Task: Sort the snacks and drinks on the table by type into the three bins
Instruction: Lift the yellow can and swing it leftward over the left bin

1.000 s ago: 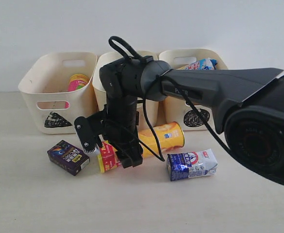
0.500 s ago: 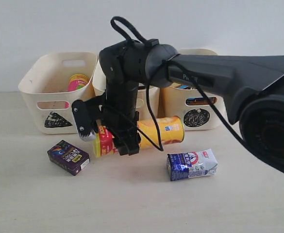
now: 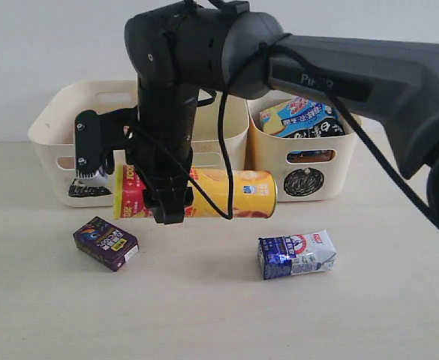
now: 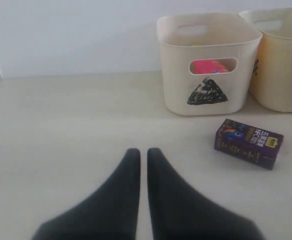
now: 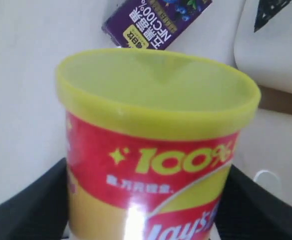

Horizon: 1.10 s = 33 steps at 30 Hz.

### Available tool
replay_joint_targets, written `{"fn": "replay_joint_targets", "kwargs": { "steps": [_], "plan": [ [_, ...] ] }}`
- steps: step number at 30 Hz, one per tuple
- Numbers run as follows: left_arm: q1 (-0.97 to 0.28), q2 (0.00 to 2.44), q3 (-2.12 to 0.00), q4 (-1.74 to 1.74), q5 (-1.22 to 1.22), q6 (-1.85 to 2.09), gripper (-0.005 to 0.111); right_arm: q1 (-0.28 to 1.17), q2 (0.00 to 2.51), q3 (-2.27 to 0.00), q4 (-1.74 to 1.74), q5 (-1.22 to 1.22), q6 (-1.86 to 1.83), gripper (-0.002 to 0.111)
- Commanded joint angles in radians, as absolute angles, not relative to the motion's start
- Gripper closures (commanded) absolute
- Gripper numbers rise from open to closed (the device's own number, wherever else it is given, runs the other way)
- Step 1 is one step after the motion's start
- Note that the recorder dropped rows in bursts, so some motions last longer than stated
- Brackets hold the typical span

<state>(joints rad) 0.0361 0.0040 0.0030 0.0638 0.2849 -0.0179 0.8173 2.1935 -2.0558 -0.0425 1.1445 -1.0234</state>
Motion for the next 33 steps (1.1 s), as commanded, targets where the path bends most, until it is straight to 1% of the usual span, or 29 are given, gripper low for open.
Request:
{"fn": "replay_joint_targets", "kwargs": {
  "steps": [1,7,13,20,24,28,33],
  "plan": [
    [0.037,0.000,0.000,0.063,0.278,-0.027,0.102,0.832,2.136,-2.057,-0.044,1.148,-0.900,0.108],
    [0.037,0.000,0.000,0.063,0.278,-0.027,0.102,0.836,2.089,-2.057,0.006,1.058,-0.753,0.108],
    [0.037,0.000,0.000,0.063,0.278,-0.027,0.102,0.836,2.059,-2.057,0.217,0.856,-0.735,0.108],
    [0.037,0.000,0.000,0.063,0.278,-0.027,0.102,0.836,2.057,-2.057,0.330,0.654,-0.712,0.108],
    [0.037,0.000,0.000,0.063,0.278,-0.027,0.102,0.836,2.057,-2.057,0.463,0.477,-0.712,0.108],
    [0.037,0.000,0.000,0.063,0.278,-0.027,0.102,0.836,2.059,-2.057,0.491,0.313,-0.717,0.108],
    [0.037,0.000,0.000,0.063,0.278,-0.027,0.102,0.836,2.083,-2.057,0.541,0.168,-0.709,0.108]
  ]
}}
